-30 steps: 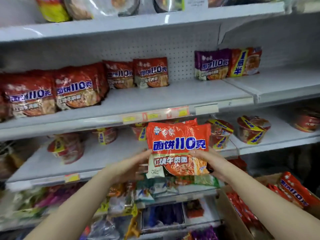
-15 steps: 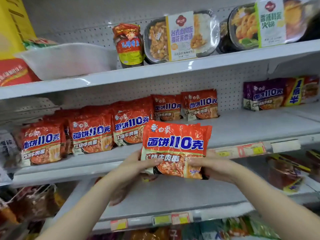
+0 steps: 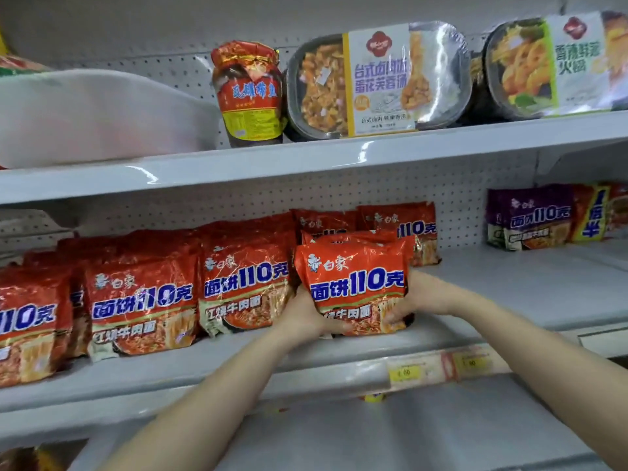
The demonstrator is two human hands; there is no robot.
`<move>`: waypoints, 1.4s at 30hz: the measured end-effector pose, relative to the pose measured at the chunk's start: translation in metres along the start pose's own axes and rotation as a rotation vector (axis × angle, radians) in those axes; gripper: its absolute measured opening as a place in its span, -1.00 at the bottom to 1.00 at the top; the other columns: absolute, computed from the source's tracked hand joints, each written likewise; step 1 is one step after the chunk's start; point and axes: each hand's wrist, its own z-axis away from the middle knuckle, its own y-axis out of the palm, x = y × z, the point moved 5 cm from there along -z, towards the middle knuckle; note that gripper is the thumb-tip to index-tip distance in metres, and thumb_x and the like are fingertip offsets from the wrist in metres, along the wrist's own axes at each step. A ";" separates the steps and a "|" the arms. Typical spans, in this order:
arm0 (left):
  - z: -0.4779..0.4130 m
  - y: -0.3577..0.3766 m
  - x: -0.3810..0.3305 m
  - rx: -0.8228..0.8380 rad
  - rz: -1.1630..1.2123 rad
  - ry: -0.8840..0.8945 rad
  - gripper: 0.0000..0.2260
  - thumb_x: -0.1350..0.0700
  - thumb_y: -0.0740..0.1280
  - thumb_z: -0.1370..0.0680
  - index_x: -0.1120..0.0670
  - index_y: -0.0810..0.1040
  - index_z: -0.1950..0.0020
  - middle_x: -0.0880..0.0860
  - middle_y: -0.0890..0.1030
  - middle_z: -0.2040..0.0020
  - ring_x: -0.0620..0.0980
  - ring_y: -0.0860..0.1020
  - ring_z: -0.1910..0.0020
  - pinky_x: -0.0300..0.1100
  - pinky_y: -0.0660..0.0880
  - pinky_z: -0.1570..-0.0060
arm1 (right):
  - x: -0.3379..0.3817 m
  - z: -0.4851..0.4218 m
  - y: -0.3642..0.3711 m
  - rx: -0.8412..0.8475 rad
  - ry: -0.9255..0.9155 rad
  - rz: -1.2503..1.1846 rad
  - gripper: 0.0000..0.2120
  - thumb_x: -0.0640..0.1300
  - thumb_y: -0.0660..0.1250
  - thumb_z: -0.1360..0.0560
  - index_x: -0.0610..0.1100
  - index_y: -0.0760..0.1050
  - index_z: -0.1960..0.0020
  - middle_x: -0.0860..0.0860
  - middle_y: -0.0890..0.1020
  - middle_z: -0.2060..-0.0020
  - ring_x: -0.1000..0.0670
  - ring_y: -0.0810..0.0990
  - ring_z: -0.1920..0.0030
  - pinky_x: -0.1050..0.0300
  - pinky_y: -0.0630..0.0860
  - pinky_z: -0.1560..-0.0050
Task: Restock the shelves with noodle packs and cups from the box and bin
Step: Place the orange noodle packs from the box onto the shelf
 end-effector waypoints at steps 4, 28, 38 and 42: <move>-0.047 0.013 0.003 -0.116 -0.024 -0.026 -0.11 -0.03 0.65 -0.27 0.02 0.21 -0.45 -0.10 0.44 -0.29 -0.07 0.45 -0.29 -0.15 0.36 -0.35 | -0.021 -0.038 -0.015 -0.083 -0.018 0.022 -0.34 -0.25 0.62 -0.26 0.15 0.38 -0.16 0.24 0.60 -0.02 0.31 0.58 0.01 0.42 0.47 0.01; -0.160 0.007 0.022 -0.378 0.015 -0.372 -0.09 0.16 0.42 -0.53 0.20 -0.24 -0.57 0.21 0.18 -0.53 0.17 0.25 -0.50 -0.04 0.25 -0.44 | -0.058 -0.183 -0.022 -0.277 -0.036 0.282 -0.13 0.15 0.61 -0.17 -0.02 0.35 -0.38 0.04 0.58 -0.22 -0.02 0.57 -0.19 -0.02 0.53 -0.23; -0.144 0.021 0.006 -0.423 0.156 -0.460 0.06 0.02 0.52 -0.36 0.16 -0.19 -0.58 0.18 0.16 -0.53 0.18 0.23 -0.50 0.08 0.25 -0.47 | -0.040 -0.136 -0.027 -0.301 0.014 0.234 -0.73 -0.03 0.49 -0.46 -0.10 0.57 -0.11 0.03 0.63 0.05 0.00 0.58 0.01 0.24 0.41 0.17; -0.117 0.033 -0.021 -0.264 0.203 -0.394 0.03 0.05 0.54 -0.32 0.19 -0.06 -0.58 0.14 0.36 -0.43 0.15 0.46 -0.30 0.02 0.47 -0.28 | -0.034 -0.097 -0.026 -0.338 0.040 0.235 -0.73 0.10 0.50 -0.41 0.00 0.55 0.00 0.13 0.56 0.19 0.06 0.54 0.13 0.30 0.34 0.29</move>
